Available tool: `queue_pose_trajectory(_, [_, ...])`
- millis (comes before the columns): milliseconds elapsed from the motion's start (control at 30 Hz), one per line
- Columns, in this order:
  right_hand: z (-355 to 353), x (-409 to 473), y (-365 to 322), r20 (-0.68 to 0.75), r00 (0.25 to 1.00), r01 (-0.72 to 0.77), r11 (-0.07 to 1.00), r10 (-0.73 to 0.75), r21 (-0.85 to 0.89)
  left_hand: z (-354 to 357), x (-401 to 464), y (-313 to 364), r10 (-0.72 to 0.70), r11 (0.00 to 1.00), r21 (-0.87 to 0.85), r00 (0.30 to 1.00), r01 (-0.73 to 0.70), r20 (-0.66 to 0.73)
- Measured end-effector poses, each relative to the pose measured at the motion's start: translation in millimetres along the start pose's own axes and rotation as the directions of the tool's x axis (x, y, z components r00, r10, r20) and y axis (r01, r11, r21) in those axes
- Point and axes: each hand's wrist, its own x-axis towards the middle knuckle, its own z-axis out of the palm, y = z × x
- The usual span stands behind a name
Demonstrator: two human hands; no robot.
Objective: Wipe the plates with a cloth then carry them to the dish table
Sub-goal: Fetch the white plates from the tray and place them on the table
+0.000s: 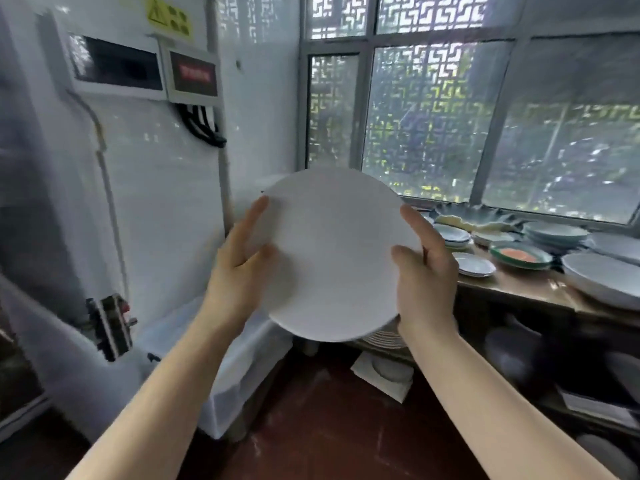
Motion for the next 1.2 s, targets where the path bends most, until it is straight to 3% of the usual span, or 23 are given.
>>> queue_pose_trajectory(167, [-51,68,44,-0.169,0.984,-0.074,0.993,0.058,-0.093,93,58,-57,-0.032,0.990,-0.128,0.981,0.057,0.193])
queue_pose_trajectory(333, [-114,148,102,-0.317,0.945,-0.120,0.987,0.080,-0.109,202,112,-114,-0.049,0.982,-0.151,0.935,0.109,0.352])
queue_pose_trajectory(900, [-279,423,313,-0.380,0.898,-0.326,0.914,0.220,-0.242,509,275,-304,-0.266,0.929,-0.098,0.831,0.356,0.489])
queue_pose_trajectory(1200, [-335,534,411,-0.517,0.828,-0.403,0.873,0.219,-0.276,643,362,-394,-0.393,0.856,-0.029,0.685,0.516,0.614])
